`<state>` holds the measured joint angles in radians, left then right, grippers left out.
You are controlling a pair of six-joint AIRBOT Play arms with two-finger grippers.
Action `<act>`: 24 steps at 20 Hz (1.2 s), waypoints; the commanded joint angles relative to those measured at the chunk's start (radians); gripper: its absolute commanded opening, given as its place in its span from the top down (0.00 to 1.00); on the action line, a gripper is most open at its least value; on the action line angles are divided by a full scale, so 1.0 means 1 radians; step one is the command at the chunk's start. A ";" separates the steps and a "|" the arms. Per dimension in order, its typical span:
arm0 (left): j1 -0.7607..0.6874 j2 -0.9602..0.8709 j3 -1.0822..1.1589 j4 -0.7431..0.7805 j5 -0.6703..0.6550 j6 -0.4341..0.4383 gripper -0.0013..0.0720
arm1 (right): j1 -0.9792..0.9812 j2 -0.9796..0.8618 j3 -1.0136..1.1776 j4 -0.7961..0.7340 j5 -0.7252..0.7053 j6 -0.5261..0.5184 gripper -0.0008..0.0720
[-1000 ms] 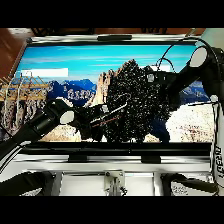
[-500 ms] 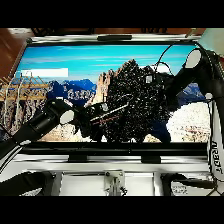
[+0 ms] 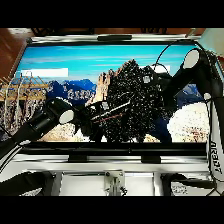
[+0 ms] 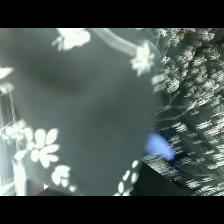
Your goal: Fold the shirts.
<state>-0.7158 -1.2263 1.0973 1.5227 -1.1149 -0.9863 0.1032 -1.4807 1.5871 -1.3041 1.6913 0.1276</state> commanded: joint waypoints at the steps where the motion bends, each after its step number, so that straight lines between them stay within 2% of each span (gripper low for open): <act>1: -0.001 -0.001 -0.001 0.042 -0.002 -0.002 0.91 | -0.002 0.002 0.000 0.006 0.043 0.067 0.90; 2: -0.001 -0.001 -0.001 0.056 -0.002 -0.002 0.91 | -0.002 0.002 0.000 0.015 0.035 0.129 0.90; 3: -0.001 -0.001 -0.001 0.070 -0.002 -0.002 0.70 | -0.002 0.002 0.000 0.016 0.032 0.182 0.90; 4: -0.001 -0.001 -0.001 0.089 -0.002 -0.006 0.21 | -0.002 0.003 0.000 0.015 0.034 0.220 0.90; 5: 0.000 -0.001 -0.001 0.125 0.008 -0.050 0.00 | -0.002 0.003 0.000 0.016 0.034 0.243 0.90; 8: 0.023 0.001 -0.001 0.203 0.011 -0.129 0.00 | -0.002 0.017 0.000 0.020 0.038 0.275 0.90; 13: 0.137 0.053 -0.001 0.201 0.012 -0.204 0.00 | -0.002 0.058 0.000 0.024 0.038 0.282 0.90; 15: 0.200 0.095 -0.001 0.166 0.015 -0.288 0.00 | -0.002 0.076 0.000 0.031 0.037 0.315 0.90; 17: 0.279 0.126 -0.002 0.025 0.023 -0.408 0.01 | -0.002 0.097 0.000 0.031 0.037 0.361 0.90; 20: 0.344 0.102 -0.020 -0.235 0.034 -0.642 0.02 | -0.001 0.128 0.000 0.031 0.037 0.392 0.90; 22: 0.320 0.050 -0.043 -0.420 0.096 -0.661 0.02 | -0.001 0.135 0.000 0.032 0.039 0.394 0.90; 23: 0.291 0.016 -0.049 -0.492 0.142 -0.657 0.08 | -0.001 0.135 0.000 0.037 0.040 0.405 0.90; 24: 0.253 -0.022 -0.048 -0.542 0.193 -0.636 0.19 | -0.001 0.135 0.000 0.045 0.039 0.420 0.90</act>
<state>-0.4278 -1.1835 1.0630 1.2255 -1.0271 -1.5650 0.1013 -1.3552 1.5871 -1.2716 1.7302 0.5140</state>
